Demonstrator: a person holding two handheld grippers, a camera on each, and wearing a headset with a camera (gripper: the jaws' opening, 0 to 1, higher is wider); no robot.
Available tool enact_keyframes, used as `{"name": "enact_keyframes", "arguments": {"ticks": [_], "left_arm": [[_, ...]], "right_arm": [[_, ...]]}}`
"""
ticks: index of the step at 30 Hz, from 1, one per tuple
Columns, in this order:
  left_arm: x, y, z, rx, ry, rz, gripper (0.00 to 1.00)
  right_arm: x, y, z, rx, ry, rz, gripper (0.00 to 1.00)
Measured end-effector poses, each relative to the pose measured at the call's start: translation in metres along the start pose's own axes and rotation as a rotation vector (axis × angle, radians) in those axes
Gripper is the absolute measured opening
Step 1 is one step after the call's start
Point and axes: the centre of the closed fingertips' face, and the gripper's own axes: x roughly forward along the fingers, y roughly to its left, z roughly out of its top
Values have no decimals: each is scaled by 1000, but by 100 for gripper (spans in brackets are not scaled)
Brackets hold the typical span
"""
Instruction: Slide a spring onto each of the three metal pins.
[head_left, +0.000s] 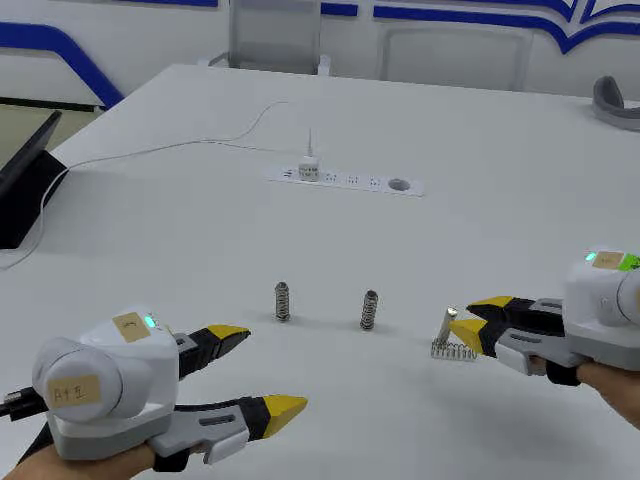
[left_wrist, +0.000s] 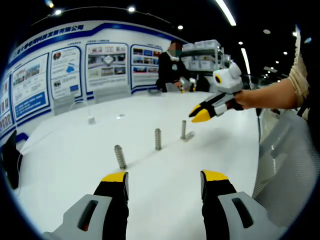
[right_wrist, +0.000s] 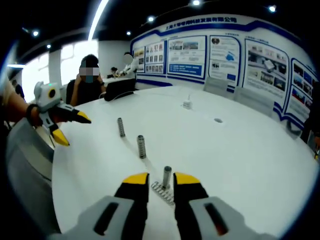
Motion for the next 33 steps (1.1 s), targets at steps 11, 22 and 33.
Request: {"name": "enact_keyframes", "arguments": {"ticks": [11, 22, 33], "left_arm": [[-1, 0, -1, 0, 5, 3, 58], [0, 0, -1, -1, 12, 3, 58], [-1, 1, -1, -11, 13, 7, 58]], "right_arm": [[6, -9, -31, 27, 59, 9, 21], [18, -15, -47, 33, 98, 40, 21], [22, -11, -58, 37, 132, 77, 21]]}}
